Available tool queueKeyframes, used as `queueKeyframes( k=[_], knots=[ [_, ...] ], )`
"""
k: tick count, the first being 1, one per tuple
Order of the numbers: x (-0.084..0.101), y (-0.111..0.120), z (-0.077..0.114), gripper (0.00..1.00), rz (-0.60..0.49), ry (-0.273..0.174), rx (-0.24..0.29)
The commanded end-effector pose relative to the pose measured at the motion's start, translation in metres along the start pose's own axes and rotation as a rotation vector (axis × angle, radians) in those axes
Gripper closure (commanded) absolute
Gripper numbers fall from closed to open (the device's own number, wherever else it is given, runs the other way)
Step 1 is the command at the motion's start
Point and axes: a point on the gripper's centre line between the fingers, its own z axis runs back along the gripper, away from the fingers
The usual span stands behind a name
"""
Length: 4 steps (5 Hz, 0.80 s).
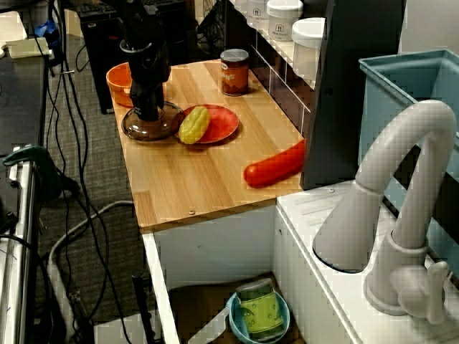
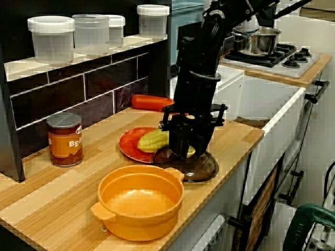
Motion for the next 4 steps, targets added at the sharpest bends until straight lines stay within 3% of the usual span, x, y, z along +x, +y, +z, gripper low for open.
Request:
queueKeyframes(
  k=[1,4],
  knots=[
    [0.0042,0.0075,-0.0022,1.00,0.003,-0.004,0.037],
    [0.0010,0.0156,0.0011,1.00,0.011,0.016,0.027]
  ],
)
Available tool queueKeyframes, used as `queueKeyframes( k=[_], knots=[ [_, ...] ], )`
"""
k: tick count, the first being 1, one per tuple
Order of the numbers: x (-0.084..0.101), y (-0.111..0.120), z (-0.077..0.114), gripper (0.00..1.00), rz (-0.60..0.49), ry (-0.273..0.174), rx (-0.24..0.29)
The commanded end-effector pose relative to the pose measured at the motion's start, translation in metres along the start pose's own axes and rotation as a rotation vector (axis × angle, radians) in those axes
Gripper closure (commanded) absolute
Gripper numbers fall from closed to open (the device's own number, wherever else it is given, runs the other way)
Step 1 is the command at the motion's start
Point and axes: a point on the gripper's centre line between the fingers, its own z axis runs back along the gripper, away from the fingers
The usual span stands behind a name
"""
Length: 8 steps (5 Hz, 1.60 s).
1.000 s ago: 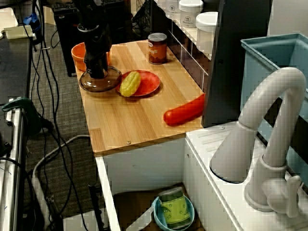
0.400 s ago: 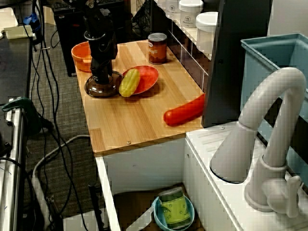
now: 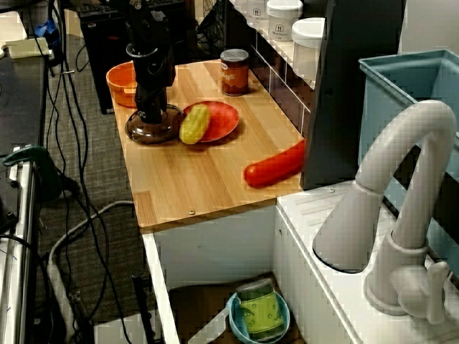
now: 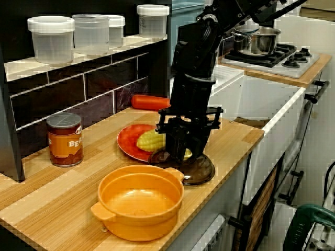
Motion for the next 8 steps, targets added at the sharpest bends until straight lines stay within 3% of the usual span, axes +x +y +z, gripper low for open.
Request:
queueKeyframes(
  k=[1,2,3,5,8],
  knots=[
    [-0.002,0.014,0.007,1.00,0.012,-0.009,0.018],
    [-0.004,0.014,0.008,1.00,0.010,-0.011,0.019],
    [-0.004,0.013,0.008,0.00,0.007,-0.013,0.027],
    [0.000,0.017,0.013,0.00,0.010,-0.014,0.020],
    [0.014,0.028,0.035,0.00,0.002,-0.031,-0.009]
  ],
)
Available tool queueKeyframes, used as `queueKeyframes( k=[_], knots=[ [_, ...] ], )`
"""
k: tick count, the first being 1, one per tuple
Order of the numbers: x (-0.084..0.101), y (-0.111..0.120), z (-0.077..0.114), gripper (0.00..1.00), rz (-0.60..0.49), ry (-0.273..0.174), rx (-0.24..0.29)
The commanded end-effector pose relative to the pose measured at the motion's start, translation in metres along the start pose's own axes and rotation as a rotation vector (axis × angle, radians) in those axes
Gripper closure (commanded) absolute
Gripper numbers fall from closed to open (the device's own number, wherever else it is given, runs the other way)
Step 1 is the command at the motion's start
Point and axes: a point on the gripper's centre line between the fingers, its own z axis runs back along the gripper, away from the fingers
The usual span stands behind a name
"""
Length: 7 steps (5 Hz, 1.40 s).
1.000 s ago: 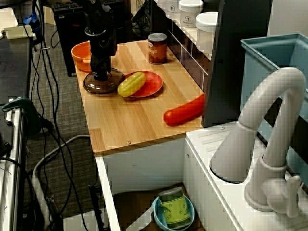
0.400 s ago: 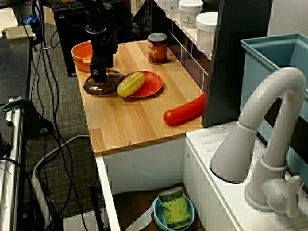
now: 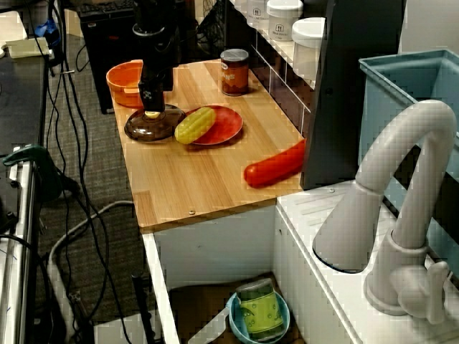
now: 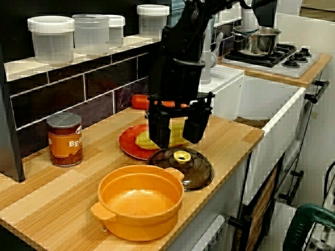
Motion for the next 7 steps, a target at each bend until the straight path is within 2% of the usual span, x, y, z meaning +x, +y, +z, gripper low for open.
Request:
queueKeyframes(
  k=[1,2,3,4,5,6,7],
  knots=[
    [0.014,0.012,0.014,0.00,-0.066,-0.057,0.047],
    [0.019,0.013,0.015,0.00,-0.101,-0.109,0.062],
    [0.021,0.011,0.019,0.00,-0.106,-0.109,0.058],
    [0.027,0.008,0.025,0.00,-0.031,-0.093,0.062],
    [0.033,0.005,0.027,0.00,0.060,-0.053,0.045],
    [0.035,0.006,0.032,0.00,0.179,-0.049,0.019],
    [0.035,0.006,0.032,0.00,0.320,-0.016,-0.013]
  ],
)
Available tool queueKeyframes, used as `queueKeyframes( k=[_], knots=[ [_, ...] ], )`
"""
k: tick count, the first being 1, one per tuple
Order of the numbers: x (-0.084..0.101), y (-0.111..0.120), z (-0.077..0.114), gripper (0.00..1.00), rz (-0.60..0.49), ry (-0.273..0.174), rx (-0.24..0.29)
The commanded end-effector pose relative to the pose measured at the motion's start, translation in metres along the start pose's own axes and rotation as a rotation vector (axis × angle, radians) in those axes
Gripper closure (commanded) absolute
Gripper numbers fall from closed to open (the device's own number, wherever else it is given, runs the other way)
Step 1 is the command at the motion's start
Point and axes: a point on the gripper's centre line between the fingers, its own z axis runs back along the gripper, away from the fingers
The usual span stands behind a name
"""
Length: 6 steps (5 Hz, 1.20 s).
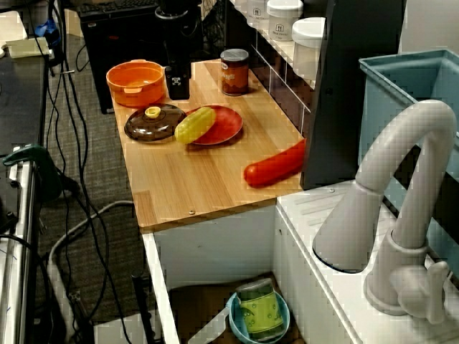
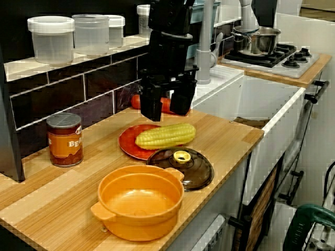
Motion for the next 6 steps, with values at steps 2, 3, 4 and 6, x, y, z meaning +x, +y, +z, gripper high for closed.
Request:
queueKeyframes(
  k=[2,3,4,6],
  knots=[
    [0.003,0.006,0.006,0.00,0.315,-0.001,-0.021],
    [0.008,0.005,0.004,0.00,0.373,-0.004,-0.030],
    [0.013,0.003,0.002,0.00,0.408,-0.008,-0.035],
    [0.022,-0.006,-0.008,0.00,0.458,-0.013,-0.026]
  ],
)
